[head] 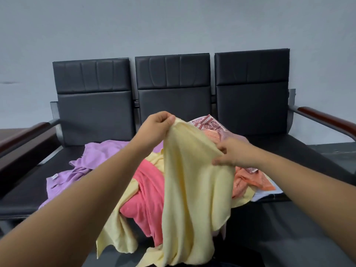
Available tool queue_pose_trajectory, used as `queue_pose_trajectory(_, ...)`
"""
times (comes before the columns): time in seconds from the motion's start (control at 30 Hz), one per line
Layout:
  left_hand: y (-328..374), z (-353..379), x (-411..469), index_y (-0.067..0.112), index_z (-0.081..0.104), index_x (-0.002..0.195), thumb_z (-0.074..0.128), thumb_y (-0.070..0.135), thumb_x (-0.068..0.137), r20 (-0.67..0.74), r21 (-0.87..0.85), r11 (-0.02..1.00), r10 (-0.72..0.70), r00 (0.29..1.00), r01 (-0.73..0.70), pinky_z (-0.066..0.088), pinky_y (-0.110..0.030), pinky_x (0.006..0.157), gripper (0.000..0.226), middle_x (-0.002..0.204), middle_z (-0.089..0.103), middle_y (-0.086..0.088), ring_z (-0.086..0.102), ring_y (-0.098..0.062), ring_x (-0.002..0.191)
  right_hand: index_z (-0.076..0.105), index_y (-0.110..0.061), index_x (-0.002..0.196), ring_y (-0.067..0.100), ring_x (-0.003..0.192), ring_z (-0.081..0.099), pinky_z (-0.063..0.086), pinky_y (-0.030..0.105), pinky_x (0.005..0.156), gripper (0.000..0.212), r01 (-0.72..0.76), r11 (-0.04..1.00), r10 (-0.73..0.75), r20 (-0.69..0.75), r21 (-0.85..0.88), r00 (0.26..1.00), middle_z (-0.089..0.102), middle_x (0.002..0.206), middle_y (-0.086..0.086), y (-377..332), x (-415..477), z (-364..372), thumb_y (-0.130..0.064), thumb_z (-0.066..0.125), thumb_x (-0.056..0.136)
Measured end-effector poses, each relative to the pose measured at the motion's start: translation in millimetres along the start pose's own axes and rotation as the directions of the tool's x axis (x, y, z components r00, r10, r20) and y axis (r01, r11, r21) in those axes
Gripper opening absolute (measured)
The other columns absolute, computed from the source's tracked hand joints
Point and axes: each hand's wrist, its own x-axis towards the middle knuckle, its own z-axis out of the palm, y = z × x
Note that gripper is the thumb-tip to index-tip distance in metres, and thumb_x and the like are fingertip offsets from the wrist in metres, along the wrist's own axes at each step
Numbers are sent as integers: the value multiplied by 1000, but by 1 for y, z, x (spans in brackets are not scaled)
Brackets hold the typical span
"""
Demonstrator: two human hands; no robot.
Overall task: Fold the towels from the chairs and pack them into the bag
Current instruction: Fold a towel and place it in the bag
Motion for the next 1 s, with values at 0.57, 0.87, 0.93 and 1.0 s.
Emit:
queue_pose_trajectory(0.57, -27, -66, 20, 24, 70, 95, 63, 45, 96, -18, 577, 815, -66, 998, 64, 56, -36, 76, 22, 92, 69, 2, 65, -19, 86, 66, -5, 101, 22, 78, 66, 62, 41, 72, 11, -84, 478, 442, -157, 874, 883, 66, 89, 11, 53, 1, -17, -15, 62, 101)
queue_pose_trajectory(0.87, 24, -79, 34, 8, 65, 89, 56, 18, 103, -167, -550, 835, -99, 981, -9, 61, -30, 73, 20, 83, 68, -8, 66, -18, 74, 66, -8, 102, 12, 81, 71, 58, 25, 77, 6, 337, -155, 350, -268, 928, 898, 75, 89, 4, 4, 28, -105, -9, 62, 97)
queue_pose_trajectory(0.93, 19, -85, 37, 7, 69, 96, 57, 17, 102, -167, -23, 993, -122, 978, 119, 58, -29, 67, 17, 87, 67, -11, 64, -24, 81, 66, -12, 100, 14, 81, 69, 57, 25, 66, 5, 235, 107, 455, -258, 966, 852, 74, 91, 5, 5, 29, -101, -9, 67, 96)
queue_pose_trajectory(1.0, 7, -93, 38, 9, 73, 103, 55, 17, 101, -149, 581, 801, -68, 987, 143, 46, -28, 73, 20, 92, 66, -9, 61, -27, 89, 68, -9, 104, 17, 83, 66, 53, 24, 60, 14, 79, 425, 562, -331, 902, 758, 71, 98, 9, 12, 28, -92, -11, 74, 91)
